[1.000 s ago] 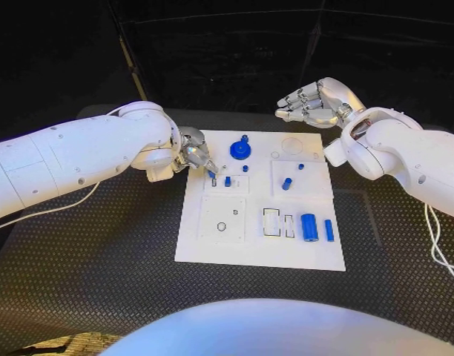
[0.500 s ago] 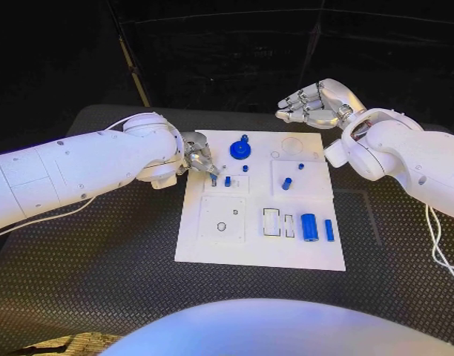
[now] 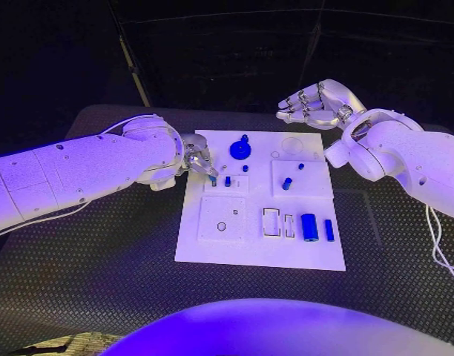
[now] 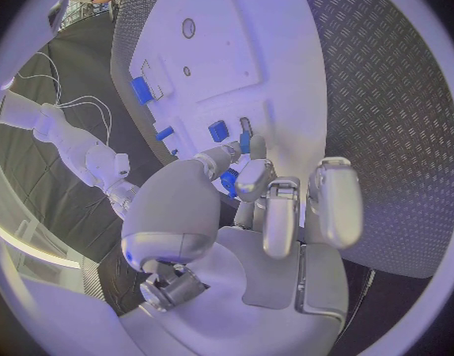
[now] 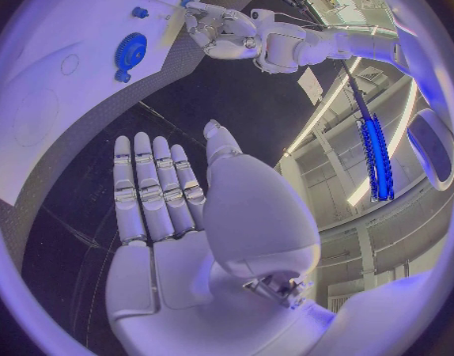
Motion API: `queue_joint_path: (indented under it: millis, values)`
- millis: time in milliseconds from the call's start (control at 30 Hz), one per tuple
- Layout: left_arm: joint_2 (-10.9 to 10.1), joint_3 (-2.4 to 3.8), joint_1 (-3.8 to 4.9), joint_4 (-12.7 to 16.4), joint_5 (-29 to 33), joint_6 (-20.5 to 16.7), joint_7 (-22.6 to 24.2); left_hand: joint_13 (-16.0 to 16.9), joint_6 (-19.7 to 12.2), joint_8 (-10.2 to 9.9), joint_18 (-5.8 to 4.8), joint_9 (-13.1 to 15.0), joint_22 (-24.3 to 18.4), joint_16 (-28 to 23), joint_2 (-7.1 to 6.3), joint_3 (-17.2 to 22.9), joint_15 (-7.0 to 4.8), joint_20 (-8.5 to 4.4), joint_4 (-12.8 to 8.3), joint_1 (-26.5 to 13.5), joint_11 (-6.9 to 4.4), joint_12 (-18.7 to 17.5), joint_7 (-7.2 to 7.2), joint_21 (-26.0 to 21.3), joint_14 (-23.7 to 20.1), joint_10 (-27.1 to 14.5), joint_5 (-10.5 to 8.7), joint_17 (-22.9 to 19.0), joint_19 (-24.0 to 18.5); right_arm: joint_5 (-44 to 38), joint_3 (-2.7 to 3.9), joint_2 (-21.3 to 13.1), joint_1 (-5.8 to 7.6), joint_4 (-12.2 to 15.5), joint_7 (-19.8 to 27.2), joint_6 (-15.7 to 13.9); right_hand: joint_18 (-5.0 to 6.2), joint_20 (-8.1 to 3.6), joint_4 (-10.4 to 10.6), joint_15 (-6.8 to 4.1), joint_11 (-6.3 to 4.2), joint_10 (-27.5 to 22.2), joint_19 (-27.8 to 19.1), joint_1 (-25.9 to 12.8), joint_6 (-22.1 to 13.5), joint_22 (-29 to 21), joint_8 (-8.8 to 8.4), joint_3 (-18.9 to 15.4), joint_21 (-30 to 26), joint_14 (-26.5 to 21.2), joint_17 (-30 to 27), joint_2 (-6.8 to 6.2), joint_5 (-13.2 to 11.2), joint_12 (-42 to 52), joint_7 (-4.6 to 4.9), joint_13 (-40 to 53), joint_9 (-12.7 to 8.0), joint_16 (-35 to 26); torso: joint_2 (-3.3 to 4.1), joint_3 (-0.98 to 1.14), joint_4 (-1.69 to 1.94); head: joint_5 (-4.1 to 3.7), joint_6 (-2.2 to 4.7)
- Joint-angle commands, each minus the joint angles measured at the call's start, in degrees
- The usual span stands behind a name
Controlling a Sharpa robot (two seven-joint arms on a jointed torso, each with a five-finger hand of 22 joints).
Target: Assemble the parts on the task board
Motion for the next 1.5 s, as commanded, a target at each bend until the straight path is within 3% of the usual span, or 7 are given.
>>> queue_joint_path:
  millis: [33,1500]
  values:
    - [-0.1,-0.11,-0.19,0.3,-1.0,1.5,-0.3,-0.1,0.1,0.4,0.39,0.1,3.7,0.2,0.32,6.7,-0.41,-0.09,-6.2,0.1,0.06,0.2,-0.38,0.2,5.8,0.3,0.27,15.1,0.2,0.3,0.03,0.0,0.09,0.1,0.4,0.4,0.28,-0.06,-0.1,-0.08,0.11,0.0,0.3,-0.3,0.5,-0.1,-0.31,-0.1,-0.3,0.1,-0.1,0.45,0.2,0.3,0.45,-0.1,0.0,-0.3,0.0,-0.01,0.0,-0.05,0.0]
    - [0.3,-0.18,-0.46,0.2,-1.0,5.5,-0.7,-0.1,0.2,0.8,0.38,0.2,3.7,0.2,-0.07,7.4,-0.46,-0.16,-6.5,0.0,-0.02,0.2,-0.44,0.2,5.8,0.4,0.46,15.1,0.2,0.4,0.01,0.1,-0.06,-0.1,0.5,0.6,0.28,-0.06,-0.1,-0.08,0.11,0.0,0.3,-0.3,0.5,-0.1,-0.31,-0.1,-0.3,0.1,-0.1,0.45,0.2,0.3,0.45,-0.1,0.0,-0.3,0.02,0.01,-0.03,0.01,0.0]
